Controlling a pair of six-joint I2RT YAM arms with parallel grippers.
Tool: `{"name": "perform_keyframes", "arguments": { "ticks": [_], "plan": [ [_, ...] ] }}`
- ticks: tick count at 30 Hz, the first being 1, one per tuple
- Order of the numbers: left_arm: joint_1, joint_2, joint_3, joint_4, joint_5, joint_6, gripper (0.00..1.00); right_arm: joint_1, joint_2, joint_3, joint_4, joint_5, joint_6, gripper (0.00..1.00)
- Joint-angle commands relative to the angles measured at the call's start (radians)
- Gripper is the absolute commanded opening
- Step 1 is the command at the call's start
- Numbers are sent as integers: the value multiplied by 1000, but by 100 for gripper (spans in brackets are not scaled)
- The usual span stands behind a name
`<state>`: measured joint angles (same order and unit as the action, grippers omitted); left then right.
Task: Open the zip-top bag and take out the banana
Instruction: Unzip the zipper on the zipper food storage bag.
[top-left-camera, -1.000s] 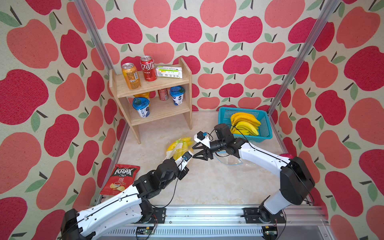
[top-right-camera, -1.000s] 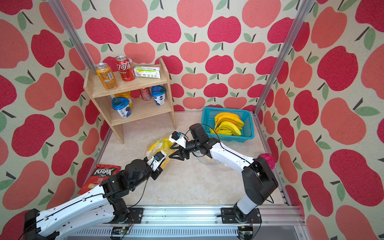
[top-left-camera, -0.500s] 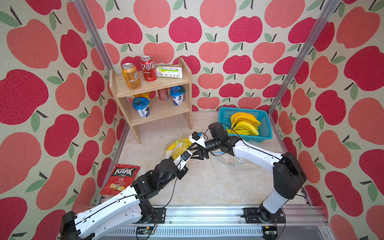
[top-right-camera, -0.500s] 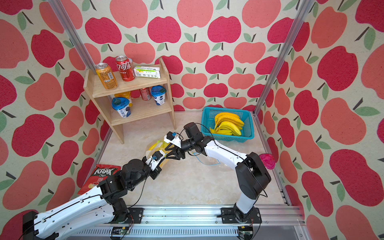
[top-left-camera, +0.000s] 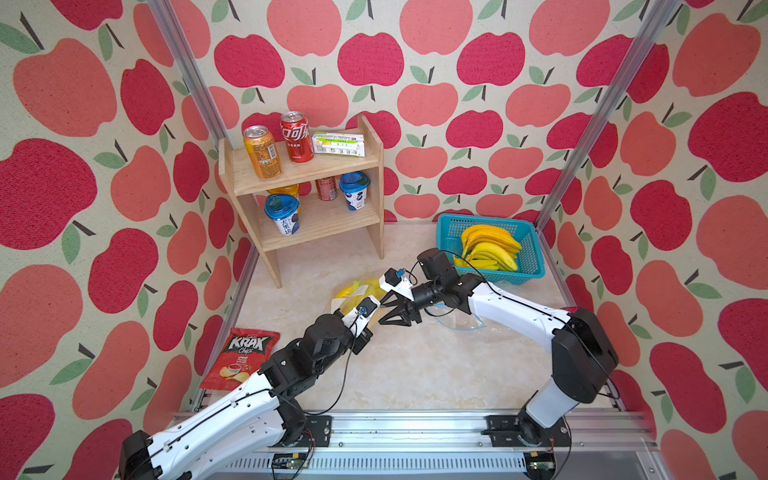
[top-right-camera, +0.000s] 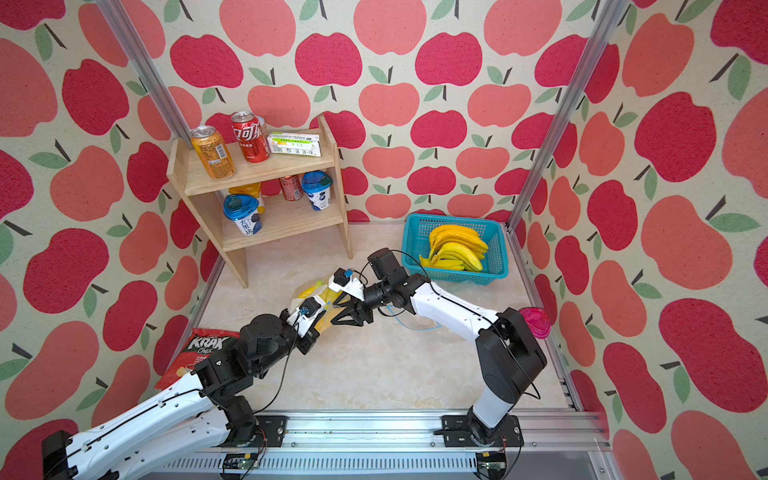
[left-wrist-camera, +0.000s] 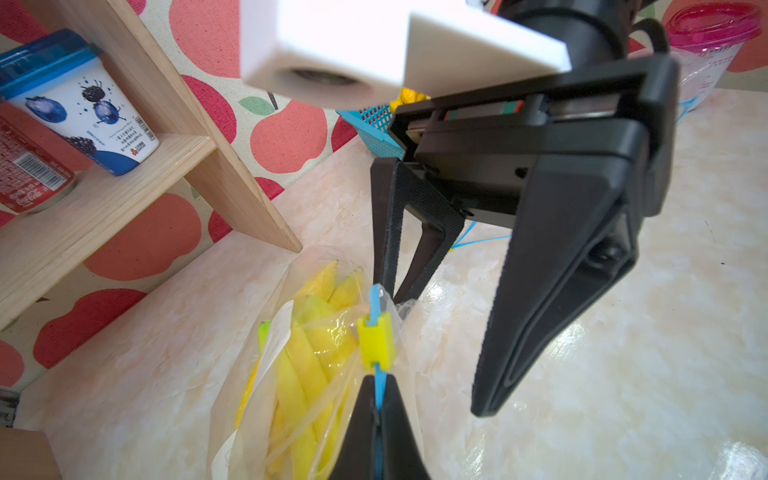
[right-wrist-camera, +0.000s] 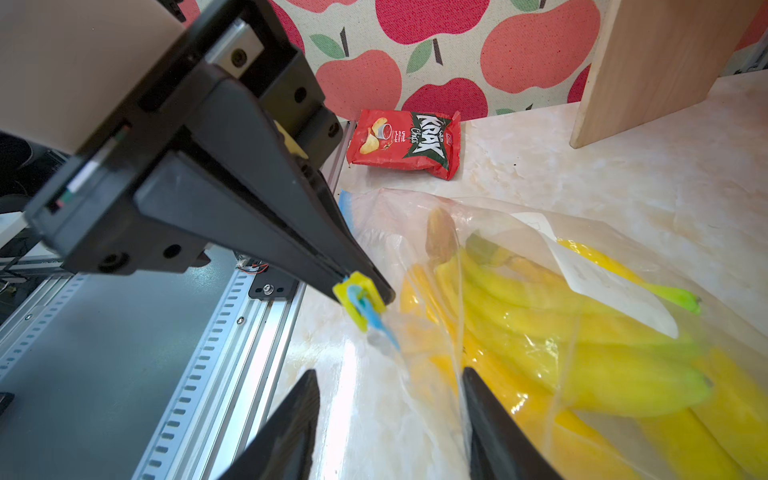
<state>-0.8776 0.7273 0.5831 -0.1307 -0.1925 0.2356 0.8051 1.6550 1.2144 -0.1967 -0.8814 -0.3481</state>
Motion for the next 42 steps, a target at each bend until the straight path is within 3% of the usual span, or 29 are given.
{"name": "perform_keyframes", "arguments": {
  "ticks": [1,15,24,37,42],
  "plan": [
    [5,-2,53,24,24,20,4,3,-9,22,-14,-8,-18,58],
    [6,3,52,40,50,14,4,3,47,86,38,-40,11,55],
    [6,-3,41,37,45,6,4,13,24,94,13,-59,2,29],
    [18,-32,58,-12,40,16,5,13,39,129,-83,-60,-47,24],
    [19,-26,51,-4,42,11,6,13,33,127,-63,-69,-32,15]
  ]
}}
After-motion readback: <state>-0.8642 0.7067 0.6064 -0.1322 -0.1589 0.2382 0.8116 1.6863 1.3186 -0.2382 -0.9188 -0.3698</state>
